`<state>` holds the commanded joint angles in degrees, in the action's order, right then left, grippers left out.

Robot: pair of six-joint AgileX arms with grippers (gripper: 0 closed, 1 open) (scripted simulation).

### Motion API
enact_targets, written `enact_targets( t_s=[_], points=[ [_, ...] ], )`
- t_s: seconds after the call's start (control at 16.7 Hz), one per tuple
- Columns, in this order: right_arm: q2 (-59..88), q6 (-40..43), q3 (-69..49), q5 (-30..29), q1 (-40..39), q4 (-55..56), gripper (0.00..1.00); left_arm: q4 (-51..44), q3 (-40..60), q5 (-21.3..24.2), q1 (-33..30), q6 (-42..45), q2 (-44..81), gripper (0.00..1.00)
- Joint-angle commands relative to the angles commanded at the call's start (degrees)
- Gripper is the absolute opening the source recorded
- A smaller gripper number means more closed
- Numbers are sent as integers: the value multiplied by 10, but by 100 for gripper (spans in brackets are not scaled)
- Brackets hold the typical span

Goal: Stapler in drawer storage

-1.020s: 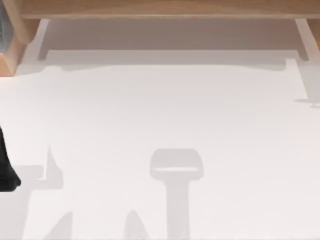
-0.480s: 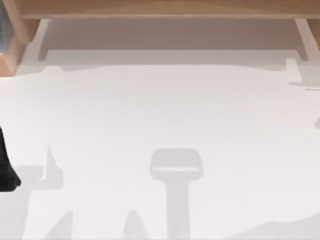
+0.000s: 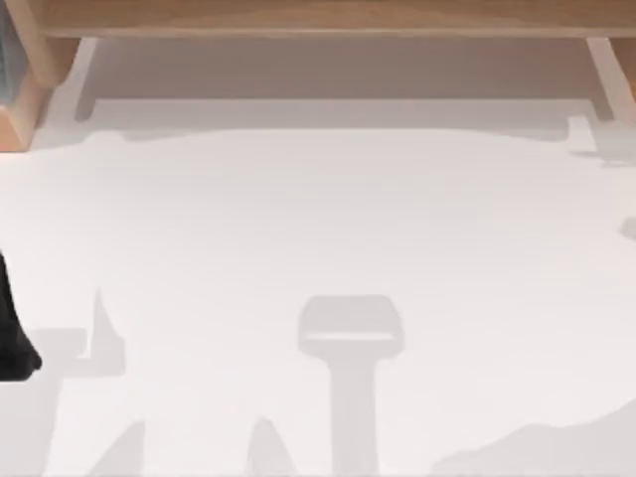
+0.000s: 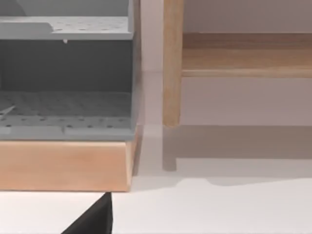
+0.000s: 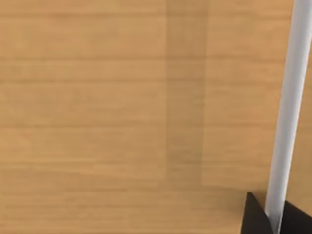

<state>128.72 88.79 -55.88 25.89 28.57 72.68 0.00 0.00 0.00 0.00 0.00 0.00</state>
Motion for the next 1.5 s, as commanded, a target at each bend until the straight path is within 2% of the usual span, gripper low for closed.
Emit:
enact_targets(
  t_s=[0.48,0.78,1.5],
  points=[
    [64,2,-143,-33,-31,-78,0,0,0,0,0,0,0,100],
    [72,1,-160,-37,-36,-89,0,0,0,0,0,0,0,100],
    [72,1,-160,-37,-36,-89,90,0,0,0,0,0,0,100]
  ],
)
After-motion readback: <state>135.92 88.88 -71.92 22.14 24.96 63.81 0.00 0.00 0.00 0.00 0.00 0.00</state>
